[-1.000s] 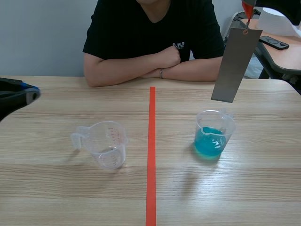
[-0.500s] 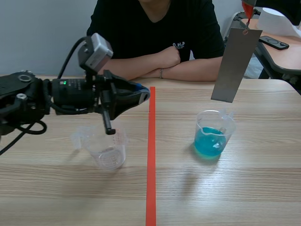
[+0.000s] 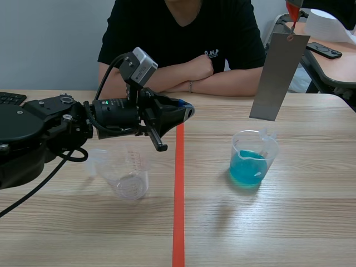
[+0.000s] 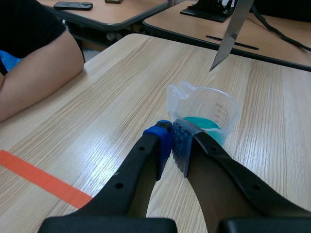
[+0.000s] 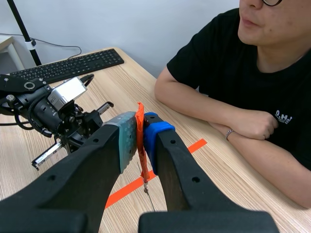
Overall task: Do the redox reaction experiment.
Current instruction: 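Raise the plate and point at it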
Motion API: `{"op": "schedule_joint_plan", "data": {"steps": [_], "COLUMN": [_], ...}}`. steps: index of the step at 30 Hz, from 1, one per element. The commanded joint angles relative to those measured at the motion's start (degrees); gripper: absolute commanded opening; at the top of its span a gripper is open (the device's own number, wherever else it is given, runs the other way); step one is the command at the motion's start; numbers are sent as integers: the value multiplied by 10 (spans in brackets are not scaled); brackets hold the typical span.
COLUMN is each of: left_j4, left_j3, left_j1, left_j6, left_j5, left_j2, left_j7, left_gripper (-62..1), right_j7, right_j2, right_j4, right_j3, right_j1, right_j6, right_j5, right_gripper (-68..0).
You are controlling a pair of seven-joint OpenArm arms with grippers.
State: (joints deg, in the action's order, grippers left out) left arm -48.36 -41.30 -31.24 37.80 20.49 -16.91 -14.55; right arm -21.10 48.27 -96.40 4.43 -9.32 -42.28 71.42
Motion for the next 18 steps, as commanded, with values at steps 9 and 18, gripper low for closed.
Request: {"op": "schedule_joint_plan", "data": {"steps": [9, 18], "left_j4": [-14, -14], "left_j3": [1, 1], "left_j1": [-13, -13], "left_j6": [14, 9], "left_j5": [10, 9], "left_j2": [64, 89], "left_j7": [15, 20], "left_gripper": [-583, -583], "right_j7": [8, 8], "right_j2": [9, 9], "right_j4": [-4, -4], "right_j3": [-10, -10], "right_j1": [-10, -10], "right_j6": [-4, -4], "right_j5": [11, 11], "right_gripper": [-660, -660]}}
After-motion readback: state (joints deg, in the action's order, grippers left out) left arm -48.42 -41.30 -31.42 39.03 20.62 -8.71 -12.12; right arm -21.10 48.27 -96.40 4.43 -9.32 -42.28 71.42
